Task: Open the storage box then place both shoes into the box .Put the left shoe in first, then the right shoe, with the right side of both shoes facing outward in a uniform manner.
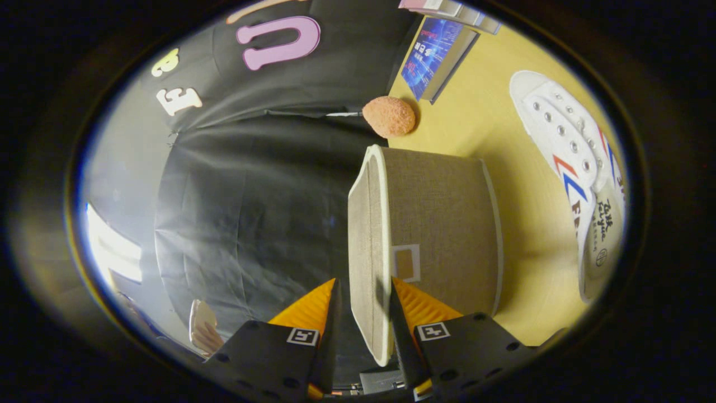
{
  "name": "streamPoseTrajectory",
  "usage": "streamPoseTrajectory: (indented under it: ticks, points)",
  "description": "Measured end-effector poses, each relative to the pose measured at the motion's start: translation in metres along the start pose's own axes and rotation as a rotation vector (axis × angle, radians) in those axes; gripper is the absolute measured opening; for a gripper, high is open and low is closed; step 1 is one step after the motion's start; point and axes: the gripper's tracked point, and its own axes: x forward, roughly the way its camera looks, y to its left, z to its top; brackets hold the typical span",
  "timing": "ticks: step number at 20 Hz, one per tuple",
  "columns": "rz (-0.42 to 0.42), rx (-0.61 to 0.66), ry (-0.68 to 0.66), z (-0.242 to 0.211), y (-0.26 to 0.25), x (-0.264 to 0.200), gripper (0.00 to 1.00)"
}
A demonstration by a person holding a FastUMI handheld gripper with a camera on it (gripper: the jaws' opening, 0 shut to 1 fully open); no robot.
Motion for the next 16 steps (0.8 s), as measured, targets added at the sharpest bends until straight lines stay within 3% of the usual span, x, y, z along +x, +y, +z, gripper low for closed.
streamPoseTrajectory:
  ticks: [5, 16]
  points:
    - [-0.07, 0.011, 0.013, -0.003, -0.014, 0.006, 0.49]
    - [-0.063, -0.039, 0.04, -0.019, -0.005, 0.006, 0.49]
